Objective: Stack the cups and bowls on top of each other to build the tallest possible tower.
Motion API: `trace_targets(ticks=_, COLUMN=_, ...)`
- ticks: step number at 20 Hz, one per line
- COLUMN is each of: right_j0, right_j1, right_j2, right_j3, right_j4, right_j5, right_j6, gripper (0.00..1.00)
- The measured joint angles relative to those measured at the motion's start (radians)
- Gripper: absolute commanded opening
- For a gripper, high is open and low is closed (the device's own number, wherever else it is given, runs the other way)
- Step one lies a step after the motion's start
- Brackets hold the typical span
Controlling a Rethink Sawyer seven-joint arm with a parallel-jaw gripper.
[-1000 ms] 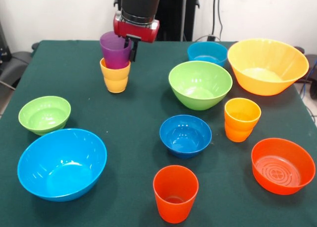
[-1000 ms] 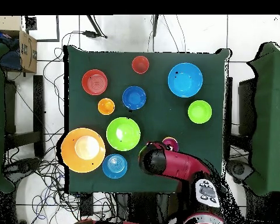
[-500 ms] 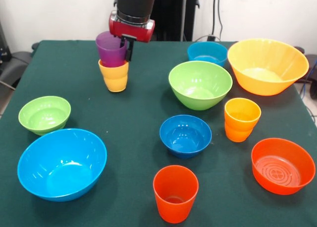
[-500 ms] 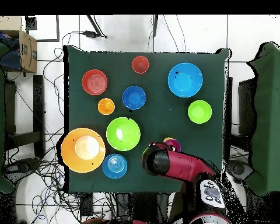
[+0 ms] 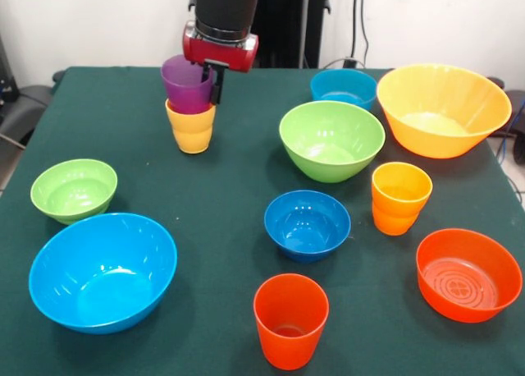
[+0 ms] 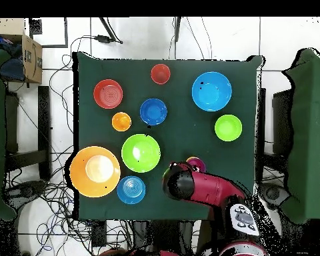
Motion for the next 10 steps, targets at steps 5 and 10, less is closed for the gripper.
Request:
trace_targets(ticks=5, right_j0=-0.025, right_j1=-0.002, right_j2=0.027, right_j3=0.0, right_j4=0.0, right_j5=-0.003, right_j6=0.0, gripper=0.0)
trace_targets(ticks=10, right_j0=-0.031, right_j1=-0.002, right_j2=0.038, right_j3=0.0, right_j4=0.0, right_j5=-0.003, right_j6=0.0, gripper=0.0)
